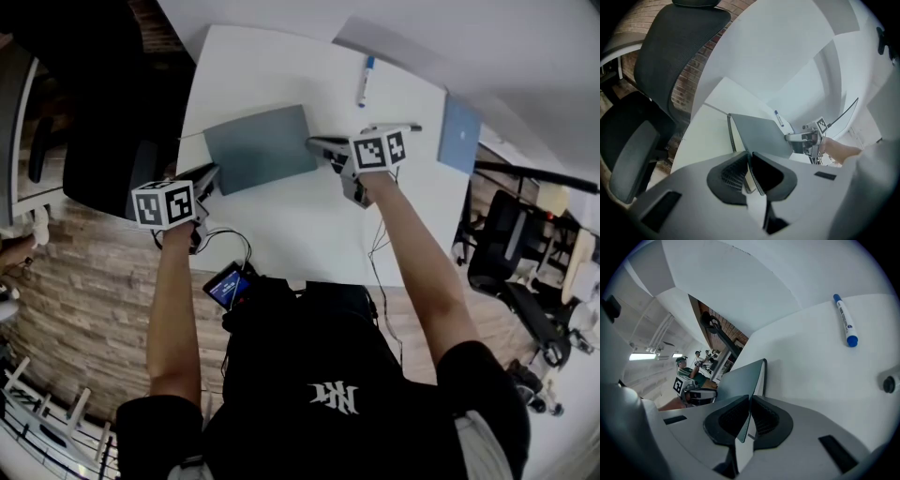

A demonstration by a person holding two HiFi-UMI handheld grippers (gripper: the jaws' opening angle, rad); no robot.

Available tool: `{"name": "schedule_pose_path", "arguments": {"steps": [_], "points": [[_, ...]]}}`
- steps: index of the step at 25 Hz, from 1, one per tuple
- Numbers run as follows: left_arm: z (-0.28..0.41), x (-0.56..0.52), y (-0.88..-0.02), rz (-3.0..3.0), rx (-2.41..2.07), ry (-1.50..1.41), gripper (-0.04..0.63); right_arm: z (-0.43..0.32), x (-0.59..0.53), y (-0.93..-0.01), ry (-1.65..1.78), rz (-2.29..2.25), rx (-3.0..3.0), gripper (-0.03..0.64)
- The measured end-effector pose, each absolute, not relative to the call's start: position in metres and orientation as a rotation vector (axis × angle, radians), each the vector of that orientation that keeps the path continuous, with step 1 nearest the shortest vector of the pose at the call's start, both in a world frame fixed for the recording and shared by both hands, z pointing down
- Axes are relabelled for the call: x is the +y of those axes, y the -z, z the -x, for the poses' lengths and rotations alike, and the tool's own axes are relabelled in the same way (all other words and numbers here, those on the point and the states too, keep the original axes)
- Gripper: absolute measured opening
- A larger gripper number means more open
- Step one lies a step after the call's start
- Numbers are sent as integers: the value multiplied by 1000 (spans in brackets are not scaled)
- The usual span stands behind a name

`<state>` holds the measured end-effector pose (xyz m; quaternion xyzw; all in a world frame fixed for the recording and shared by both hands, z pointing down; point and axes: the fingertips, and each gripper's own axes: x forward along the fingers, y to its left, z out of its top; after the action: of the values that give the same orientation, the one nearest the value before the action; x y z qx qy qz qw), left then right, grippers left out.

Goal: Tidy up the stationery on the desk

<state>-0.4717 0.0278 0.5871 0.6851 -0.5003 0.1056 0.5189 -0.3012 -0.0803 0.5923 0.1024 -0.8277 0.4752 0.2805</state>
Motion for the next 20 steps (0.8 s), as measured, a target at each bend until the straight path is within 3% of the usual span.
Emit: {"name": "schedule_pose_path", "arguments": {"steps": [20], "points": [[452, 21, -556, -1765, -1176, -292, 25, 278, -72, -546, -1236, -309, -2362, 43]]}}
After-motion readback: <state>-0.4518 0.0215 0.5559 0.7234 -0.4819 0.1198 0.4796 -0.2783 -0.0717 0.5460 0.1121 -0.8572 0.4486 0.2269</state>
